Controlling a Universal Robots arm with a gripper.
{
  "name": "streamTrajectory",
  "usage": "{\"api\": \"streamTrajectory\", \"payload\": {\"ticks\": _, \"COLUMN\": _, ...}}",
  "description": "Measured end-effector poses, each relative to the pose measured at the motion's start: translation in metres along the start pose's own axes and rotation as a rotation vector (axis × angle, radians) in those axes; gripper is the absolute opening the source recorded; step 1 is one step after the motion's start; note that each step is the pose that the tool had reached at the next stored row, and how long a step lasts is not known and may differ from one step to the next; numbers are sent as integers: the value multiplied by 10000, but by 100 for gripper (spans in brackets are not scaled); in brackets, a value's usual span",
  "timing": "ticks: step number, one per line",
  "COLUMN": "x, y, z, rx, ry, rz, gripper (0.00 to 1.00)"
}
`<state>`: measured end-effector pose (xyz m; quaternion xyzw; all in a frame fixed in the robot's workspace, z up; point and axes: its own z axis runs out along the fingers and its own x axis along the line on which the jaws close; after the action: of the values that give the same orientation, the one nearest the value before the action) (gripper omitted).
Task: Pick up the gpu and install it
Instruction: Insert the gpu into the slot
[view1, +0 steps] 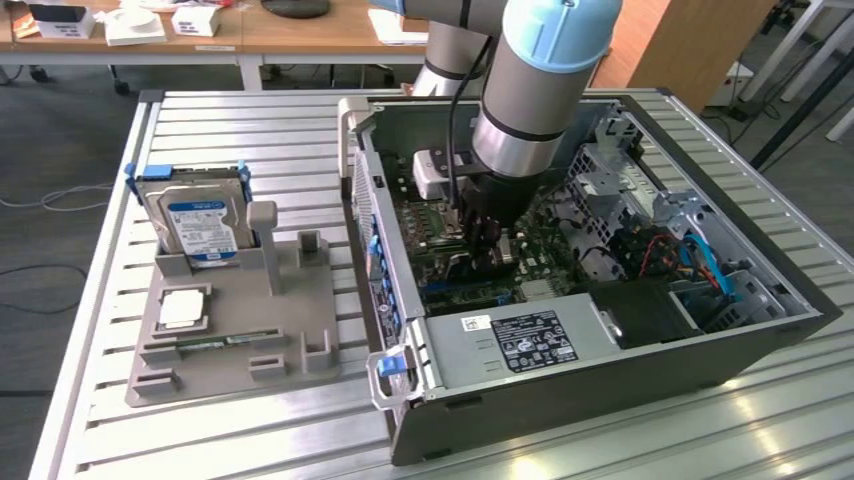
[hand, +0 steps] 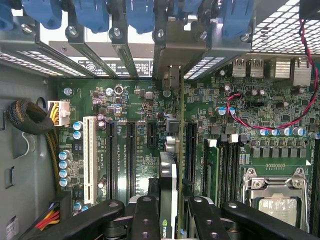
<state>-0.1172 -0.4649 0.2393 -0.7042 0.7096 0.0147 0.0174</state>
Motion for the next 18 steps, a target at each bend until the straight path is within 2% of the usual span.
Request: {"api": "streamTrajectory", "payload": {"ticks": 18, "x": 0, "y": 0, "z": 2, "rx": 0, "ry": 0, "rz": 0, "gripper": 27}}
